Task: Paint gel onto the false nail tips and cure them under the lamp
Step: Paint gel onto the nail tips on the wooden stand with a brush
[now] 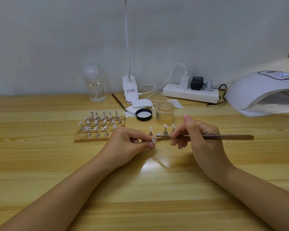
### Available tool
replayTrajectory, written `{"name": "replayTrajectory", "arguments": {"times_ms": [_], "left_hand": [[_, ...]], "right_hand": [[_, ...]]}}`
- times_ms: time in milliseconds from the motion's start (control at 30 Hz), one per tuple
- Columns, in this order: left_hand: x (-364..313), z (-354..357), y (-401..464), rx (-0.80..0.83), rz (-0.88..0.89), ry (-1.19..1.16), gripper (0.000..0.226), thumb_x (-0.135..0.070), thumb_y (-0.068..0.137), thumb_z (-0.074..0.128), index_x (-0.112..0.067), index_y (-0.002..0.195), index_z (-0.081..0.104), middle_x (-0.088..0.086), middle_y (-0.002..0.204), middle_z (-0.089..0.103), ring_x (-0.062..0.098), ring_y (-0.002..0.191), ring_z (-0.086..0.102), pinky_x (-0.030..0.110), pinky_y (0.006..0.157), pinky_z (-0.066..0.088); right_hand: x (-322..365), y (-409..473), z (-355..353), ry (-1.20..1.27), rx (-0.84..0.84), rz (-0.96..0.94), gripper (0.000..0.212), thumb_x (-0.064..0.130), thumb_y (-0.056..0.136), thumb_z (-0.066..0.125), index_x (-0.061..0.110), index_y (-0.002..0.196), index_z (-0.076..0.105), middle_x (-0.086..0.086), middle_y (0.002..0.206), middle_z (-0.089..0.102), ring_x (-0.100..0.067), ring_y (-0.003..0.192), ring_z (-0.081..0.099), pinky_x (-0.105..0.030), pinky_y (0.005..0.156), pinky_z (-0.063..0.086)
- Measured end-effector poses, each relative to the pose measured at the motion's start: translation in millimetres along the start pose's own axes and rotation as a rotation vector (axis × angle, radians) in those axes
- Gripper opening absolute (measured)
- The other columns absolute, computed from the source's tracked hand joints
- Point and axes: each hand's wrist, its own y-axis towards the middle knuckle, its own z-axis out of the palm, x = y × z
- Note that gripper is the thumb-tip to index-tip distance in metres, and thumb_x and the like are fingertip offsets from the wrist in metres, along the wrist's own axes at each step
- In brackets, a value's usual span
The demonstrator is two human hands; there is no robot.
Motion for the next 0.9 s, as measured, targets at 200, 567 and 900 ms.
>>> {"name": "replayTrajectory", "arguments": {"times_ms": [200,567,900], "left_hand": [[1.8,-1.6,-0.2,-0.003,0.004,0.015,0.011,-0.021,0.067,0.076,-0.032,0.065,0.073,-0.017,0.078,0.071,0.012,0.067,0.051,0.007,0.060,0.039],[3.1,0.4,0.5,-0.050,-0.016,0.028,0.014,-0.023,0.067,0.078,-0.031,0.061,0.069,0.029,0.081,0.064,0.033,0.054,0.054,0.019,0.053,0.040],[3.3,1.1,0.9,-0.057,-0.007,0.005,0.011,-0.018,0.066,0.077,-0.026,0.065,0.070,0.018,0.074,0.068,0.044,0.067,0.062,0.027,0.062,0.048]], "right_hand": [[-1.1,-1.0,-0.5,-0.011,0.008,0.029,0.052,0.038,0.089,0.042,0.010,0.051,0.062,-0.012,0.046,0.057,-0.014,0.041,0.051,-0.019,0.044,0.042],[-1.1,-1.9,0.7,-0.015,0.120,-0.026,0.040,0.032,0.088,0.045,0.013,0.061,0.067,-0.011,0.057,0.064,-0.008,0.045,0.055,-0.015,0.048,0.045],[-1.3,-1.8,0.4,-0.011,0.089,-0.023,0.042,0.032,0.090,0.045,0.013,0.060,0.066,-0.009,0.055,0.064,-0.008,0.045,0.055,-0.015,0.048,0.045]]}}
